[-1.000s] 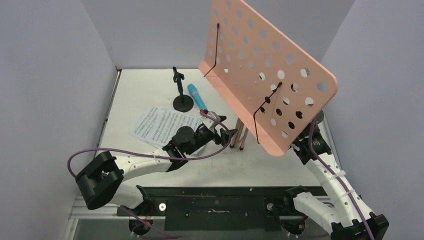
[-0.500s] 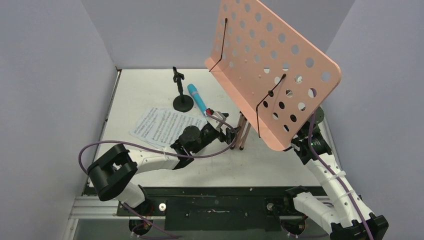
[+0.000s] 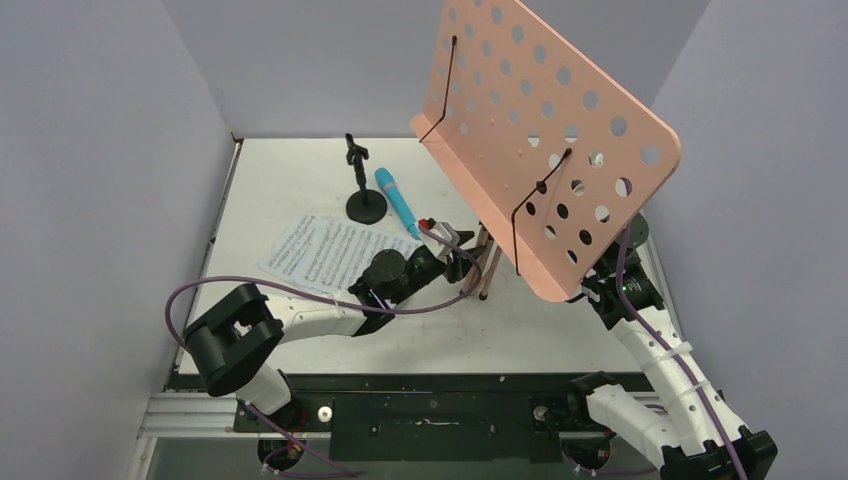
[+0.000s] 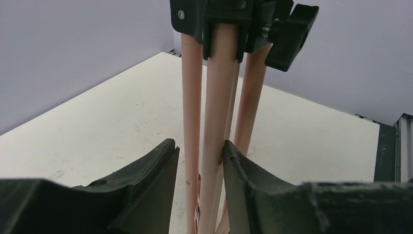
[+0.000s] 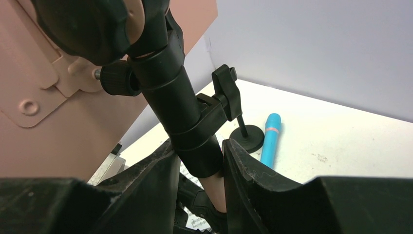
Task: Set up the instrument practice props
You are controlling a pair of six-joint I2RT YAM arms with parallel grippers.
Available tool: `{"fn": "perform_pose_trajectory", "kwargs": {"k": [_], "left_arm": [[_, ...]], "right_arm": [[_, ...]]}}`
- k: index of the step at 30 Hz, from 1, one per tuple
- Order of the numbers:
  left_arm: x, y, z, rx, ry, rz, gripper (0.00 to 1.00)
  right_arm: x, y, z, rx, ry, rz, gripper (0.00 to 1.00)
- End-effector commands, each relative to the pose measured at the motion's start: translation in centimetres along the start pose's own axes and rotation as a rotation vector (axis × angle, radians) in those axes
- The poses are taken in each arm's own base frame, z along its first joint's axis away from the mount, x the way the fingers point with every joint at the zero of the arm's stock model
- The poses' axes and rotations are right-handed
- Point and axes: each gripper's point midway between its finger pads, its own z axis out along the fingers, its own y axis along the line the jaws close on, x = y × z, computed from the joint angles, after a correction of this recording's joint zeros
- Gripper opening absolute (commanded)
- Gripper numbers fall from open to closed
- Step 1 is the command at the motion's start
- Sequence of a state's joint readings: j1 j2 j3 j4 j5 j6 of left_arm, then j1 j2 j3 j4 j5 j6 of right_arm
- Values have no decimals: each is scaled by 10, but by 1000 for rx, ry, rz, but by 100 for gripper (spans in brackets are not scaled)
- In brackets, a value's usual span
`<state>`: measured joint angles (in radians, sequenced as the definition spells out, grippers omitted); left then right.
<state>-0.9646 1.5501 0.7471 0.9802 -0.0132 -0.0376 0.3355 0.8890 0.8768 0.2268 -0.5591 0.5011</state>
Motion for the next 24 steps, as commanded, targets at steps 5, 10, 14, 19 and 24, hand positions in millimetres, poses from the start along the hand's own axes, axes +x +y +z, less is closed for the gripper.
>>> {"fn": "perform_pose_trajectory", "kwargs": {"k": [5, 10, 14, 19, 24], "left_arm": [[-40, 0, 6, 11, -147, 29, 20], [-41, -6, 3, 43, -150, 35, 0], [-41, -4, 0, 38, -147, 56, 0], [-44, -3, -4, 35, -141, 76, 0], [-51, -1, -5, 26, -135, 89, 0]], "right_arm": [[-21, 19, -2, -50, -39, 1, 5], [-22, 20, -2, -55, -39, -7, 5], [-24, 22, -1, -62, -43, -12, 5], [-32, 27, 1, -81, -57, -26, 5], [-45, 32, 3, -102, -89, -66, 5]]}}
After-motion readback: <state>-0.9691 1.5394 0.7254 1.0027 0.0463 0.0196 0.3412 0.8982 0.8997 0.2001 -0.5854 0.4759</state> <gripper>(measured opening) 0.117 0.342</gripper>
